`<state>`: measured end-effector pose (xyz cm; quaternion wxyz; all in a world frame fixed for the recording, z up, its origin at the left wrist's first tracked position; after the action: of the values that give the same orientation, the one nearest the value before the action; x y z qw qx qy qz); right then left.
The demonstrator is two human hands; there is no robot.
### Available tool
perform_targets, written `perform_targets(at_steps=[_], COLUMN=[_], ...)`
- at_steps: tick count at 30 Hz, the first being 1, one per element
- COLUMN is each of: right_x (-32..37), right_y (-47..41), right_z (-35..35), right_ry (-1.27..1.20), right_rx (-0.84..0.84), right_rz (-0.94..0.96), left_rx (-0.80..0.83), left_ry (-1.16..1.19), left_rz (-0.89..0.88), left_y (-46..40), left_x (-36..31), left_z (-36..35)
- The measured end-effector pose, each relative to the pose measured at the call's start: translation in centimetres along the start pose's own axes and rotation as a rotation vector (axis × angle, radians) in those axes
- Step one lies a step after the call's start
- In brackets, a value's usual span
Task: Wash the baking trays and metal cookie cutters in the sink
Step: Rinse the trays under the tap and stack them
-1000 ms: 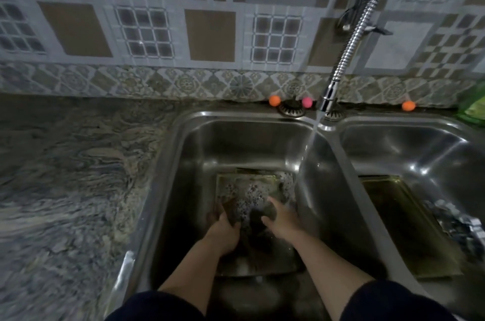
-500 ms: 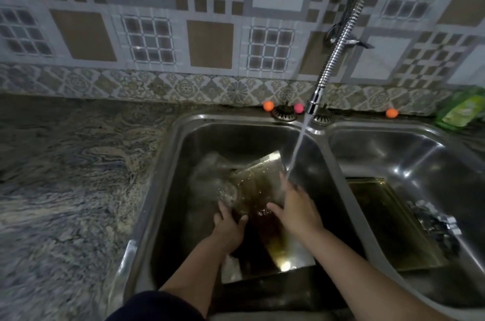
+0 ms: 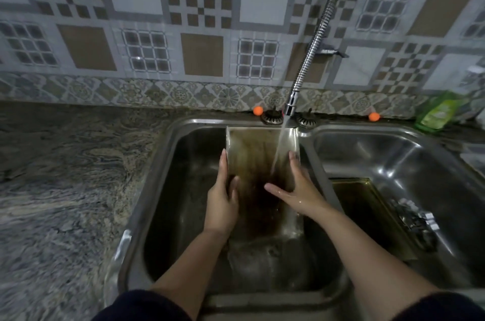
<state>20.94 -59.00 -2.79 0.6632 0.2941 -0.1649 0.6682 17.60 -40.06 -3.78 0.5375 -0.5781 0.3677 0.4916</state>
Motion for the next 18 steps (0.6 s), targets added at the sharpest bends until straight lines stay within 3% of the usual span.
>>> perform_targets(at_steps=[3, 6, 12, 15, 18], right_x=[2.9, 6.5, 8.9, 8.0, 7.3], right_y=[-0.2, -0.2, -0.3, 0.4, 1.6], right_z=[-0.2, -0.1, 3.0, 4.7, 5.1], right_ry=[0.020, -0.174, -0.656, -0.724, -0.775], right_rx=[0.027, -0.019, -0.331, -0.398, -0.318], right_rz=[0.000, 0.089, 0.069, 0.111, 0.169], left_rx=[-0.055, -0.031, 0.177, 0.302, 0.345], left_ry=[-0.014, -0.047, -0.287, -0.295, -0.146], left_rz=[-0.073, -0.150, -0.383, -0.389, -0.286], left_y=[0.1, 0.3, 1.4, 1.7, 0.9], left_x=[-1.6, -2.7, -4.6, -4.0, -4.1], left_z=[-0.6, -1.6, -4.4, -5.8, -7.2])
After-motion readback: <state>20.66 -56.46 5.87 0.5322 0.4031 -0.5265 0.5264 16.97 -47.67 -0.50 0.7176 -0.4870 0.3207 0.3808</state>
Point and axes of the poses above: each hand's wrist, its own y-axis away from the middle knuckle, its own z-axis out of the back of the hand, x = y × z, the point moved 4 cm from there along -y, towards the middle knuckle, and after that the axes turned 10 degrees about y, right-handed, at the moved point
